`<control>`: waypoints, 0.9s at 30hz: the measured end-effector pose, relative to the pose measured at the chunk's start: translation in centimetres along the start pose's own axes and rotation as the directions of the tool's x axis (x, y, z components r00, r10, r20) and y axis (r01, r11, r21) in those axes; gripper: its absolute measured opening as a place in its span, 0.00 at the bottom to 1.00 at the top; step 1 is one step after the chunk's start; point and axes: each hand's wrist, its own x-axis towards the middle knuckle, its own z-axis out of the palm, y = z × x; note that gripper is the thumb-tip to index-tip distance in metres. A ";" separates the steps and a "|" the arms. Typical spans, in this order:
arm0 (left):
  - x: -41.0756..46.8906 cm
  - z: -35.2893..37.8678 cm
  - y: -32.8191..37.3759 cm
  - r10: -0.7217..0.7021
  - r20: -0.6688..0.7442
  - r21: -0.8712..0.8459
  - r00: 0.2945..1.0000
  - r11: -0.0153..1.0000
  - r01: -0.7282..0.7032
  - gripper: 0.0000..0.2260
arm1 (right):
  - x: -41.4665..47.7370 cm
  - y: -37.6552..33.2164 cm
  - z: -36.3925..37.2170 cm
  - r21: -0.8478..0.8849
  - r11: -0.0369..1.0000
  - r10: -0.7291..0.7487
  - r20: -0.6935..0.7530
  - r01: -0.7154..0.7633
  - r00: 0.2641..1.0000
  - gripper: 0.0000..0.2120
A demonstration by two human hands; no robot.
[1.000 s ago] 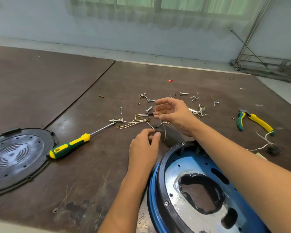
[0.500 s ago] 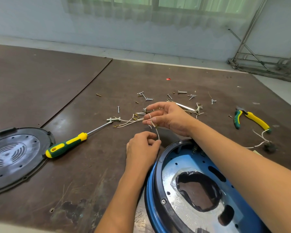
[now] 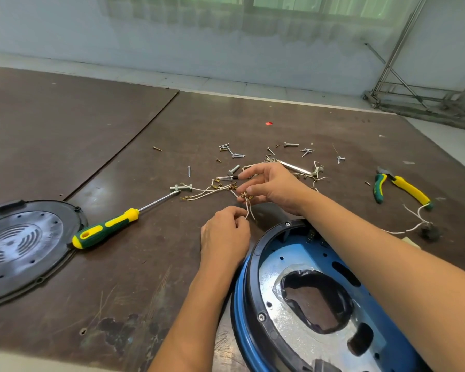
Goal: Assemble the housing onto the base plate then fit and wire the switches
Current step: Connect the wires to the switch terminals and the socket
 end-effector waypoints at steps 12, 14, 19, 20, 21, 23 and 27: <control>0.0 -0.2 -0.1 -0.007 -0.114 -0.149 0.993 0.989 -0.010 0.12 | 0.1 0.1 -0.1 -0.123 0.992 -0.020 -0.049 0.014 0.999 0.11; -0.1 -0.2 -0.1 -0.012 -0.125 -0.184 0.992 0.983 -0.011 0.12 | 0.1 0.1 -0.2 -0.188 0.982 -0.034 -0.076 0.020 0.997 0.10; 0.0 -0.2 -0.1 -0.029 -0.181 -0.253 0.983 0.967 -0.018 0.13 | 0.1 0.3 -0.2 -0.271 0.963 -0.021 -0.126 -0.014 0.992 0.03; 0.0 -0.3 -0.1 -0.033 -0.203 -0.273 0.979 0.962 -0.025 0.12 | 0.2 0.3 -0.2 -0.288 0.956 0.004 -0.148 -0.047 0.989 0.09; -0.1 -0.4 -0.1 -0.038 -0.226 -0.291 0.973 0.956 -0.030 0.12 | 0.2 0.3 -0.3 -0.306 0.948 0.039 -0.169 -0.090 0.985 0.14; -0.1 -0.5 0.0 -0.051 -0.257 -0.312 0.965 0.949 -0.033 0.12 | 0.3 0.2 -0.2 -0.331 0.930 0.107 -0.164 -0.157 0.981 0.15; -0.1 -0.6 0.0 -0.055 -0.248 -0.321 0.967 0.947 -0.029 0.12 | 0.1 0.0 0.4 -0.269 0.956 0.130 0.032 -0.117 0.991 0.11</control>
